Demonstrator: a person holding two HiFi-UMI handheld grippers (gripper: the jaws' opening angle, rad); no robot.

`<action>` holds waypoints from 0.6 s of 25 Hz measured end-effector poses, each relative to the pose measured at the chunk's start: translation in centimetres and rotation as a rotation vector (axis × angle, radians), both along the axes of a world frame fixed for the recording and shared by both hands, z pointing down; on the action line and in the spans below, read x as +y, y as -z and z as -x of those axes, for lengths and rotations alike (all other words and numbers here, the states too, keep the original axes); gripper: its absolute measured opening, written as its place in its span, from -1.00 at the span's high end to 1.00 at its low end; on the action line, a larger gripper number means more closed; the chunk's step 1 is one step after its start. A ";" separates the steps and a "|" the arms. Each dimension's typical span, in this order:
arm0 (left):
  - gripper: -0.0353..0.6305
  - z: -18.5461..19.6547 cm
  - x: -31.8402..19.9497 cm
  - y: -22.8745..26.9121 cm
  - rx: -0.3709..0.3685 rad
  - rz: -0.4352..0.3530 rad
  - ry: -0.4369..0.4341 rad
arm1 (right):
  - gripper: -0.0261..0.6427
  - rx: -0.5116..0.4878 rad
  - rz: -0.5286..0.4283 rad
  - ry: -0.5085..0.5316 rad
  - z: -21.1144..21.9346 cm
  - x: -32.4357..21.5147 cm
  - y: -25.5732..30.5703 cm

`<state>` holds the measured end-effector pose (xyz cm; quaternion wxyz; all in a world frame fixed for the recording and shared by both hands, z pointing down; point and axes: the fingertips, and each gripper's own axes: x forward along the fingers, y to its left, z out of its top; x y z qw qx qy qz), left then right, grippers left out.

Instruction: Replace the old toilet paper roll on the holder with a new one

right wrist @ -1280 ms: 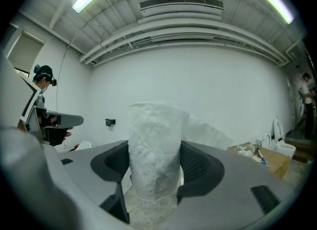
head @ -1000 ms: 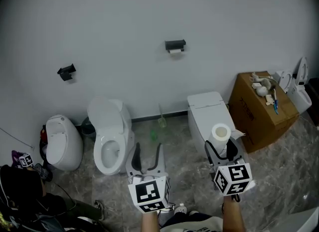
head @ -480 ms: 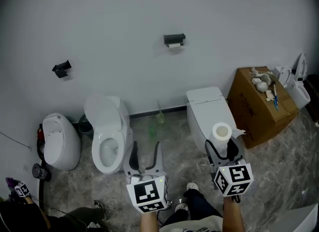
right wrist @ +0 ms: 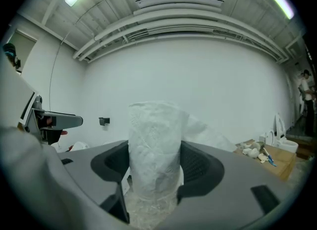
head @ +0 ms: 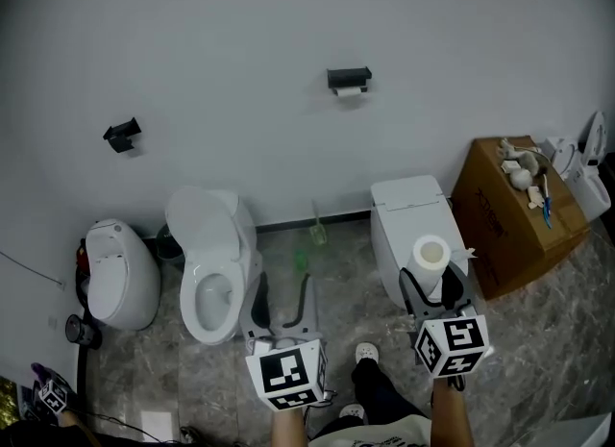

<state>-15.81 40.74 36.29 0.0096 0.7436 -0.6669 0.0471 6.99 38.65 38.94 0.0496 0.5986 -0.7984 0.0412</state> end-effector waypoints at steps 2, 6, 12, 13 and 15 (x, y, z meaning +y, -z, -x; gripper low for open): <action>0.12 -0.2 -2.0 0.2 -0.006 -0.014 0.012 | 0.00 -0.006 -0.009 0.008 -0.3 -2.3 0.2; 0.12 -0.9 -6.6 1.0 0.002 -0.031 0.035 | 0.00 -0.014 -0.019 0.023 -1.4 -7.4 0.9; 0.12 -2.0 -13.8 2.3 -0.003 -0.043 0.075 | 0.00 -0.014 -0.032 0.059 -2.4 -15.1 2.3; 0.12 -2.3 -14.9 2.3 -0.007 -0.047 0.081 | 0.00 -0.017 -0.037 0.062 -2.6 -16.2 2.4; 0.12 -2.8 -17.0 2.4 -0.012 -0.052 0.091 | 0.00 -0.020 -0.045 0.071 -3.2 -18.4 2.6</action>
